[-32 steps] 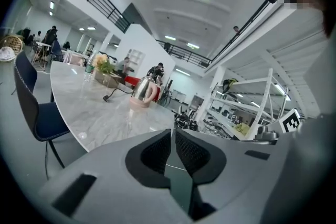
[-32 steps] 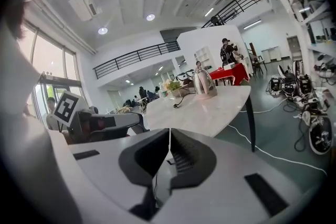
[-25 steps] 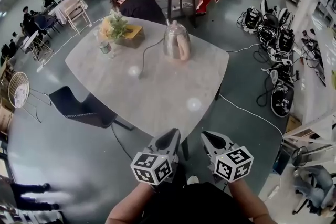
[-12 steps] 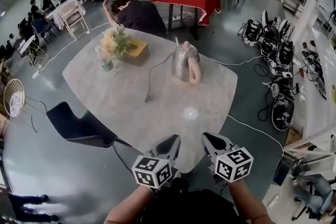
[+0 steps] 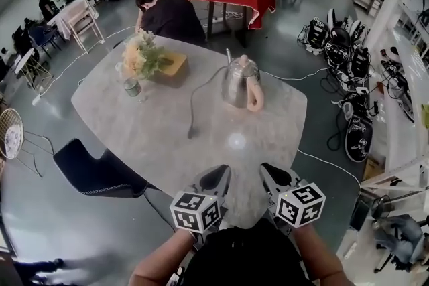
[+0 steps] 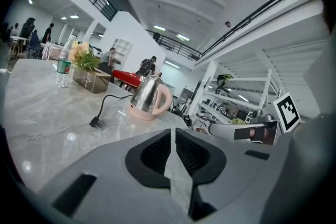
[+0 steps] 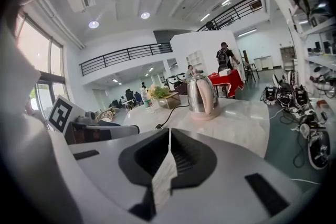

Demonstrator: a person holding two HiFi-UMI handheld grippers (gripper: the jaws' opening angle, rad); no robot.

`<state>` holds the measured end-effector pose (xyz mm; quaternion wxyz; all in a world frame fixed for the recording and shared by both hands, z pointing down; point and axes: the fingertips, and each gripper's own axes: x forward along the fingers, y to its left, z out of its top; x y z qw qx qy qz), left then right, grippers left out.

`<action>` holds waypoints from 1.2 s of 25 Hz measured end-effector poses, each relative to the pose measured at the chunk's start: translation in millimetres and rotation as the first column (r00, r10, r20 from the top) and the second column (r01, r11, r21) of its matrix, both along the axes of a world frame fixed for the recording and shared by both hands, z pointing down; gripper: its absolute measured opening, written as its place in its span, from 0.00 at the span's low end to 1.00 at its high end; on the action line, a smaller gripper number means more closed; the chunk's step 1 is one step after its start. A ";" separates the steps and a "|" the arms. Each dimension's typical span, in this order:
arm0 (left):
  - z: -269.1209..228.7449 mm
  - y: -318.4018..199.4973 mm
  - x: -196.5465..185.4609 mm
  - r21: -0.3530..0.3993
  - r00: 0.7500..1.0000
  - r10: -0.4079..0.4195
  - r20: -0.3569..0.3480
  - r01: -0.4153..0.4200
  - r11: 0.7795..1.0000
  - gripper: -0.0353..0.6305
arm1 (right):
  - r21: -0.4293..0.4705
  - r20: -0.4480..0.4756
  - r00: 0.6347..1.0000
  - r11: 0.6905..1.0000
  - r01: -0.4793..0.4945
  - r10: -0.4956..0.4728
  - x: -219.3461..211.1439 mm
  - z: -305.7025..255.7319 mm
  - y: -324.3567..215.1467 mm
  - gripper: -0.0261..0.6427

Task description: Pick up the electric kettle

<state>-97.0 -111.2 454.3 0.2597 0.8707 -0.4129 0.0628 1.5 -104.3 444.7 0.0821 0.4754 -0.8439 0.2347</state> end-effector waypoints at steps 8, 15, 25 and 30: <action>-9.0 -32.9 -0.2 0.033 1.000 -0.024 -0.003 0.024 0.999 0.10 | 0.020 -0.020 1.000 1.000 0.022 -0.021 7.1 -7.6 -32.7 0.05; -4.5 -72.2 9.3 0.025 0.995 -0.095 0.007 0.095 0.995 0.10 | 0.044 -0.038 0.999 0.999 0.032 -0.030 26.1 -10.3 -79.5 0.05; -4.3 -139.8 6.0 0.081 0.981 -0.189 0.038 0.185 0.979 0.10 | 0.050 -0.070 0.997 0.998 0.032 -0.028 43.2 0.5 -153.2 0.17; 1.3 -175.8 4.4 0.093 0.978 -0.199 0.056 0.194 0.977 0.10 | 0.039 -0.090 0.995 0.999 0.036 -0.033 44.6 12.5 -182.0 0.29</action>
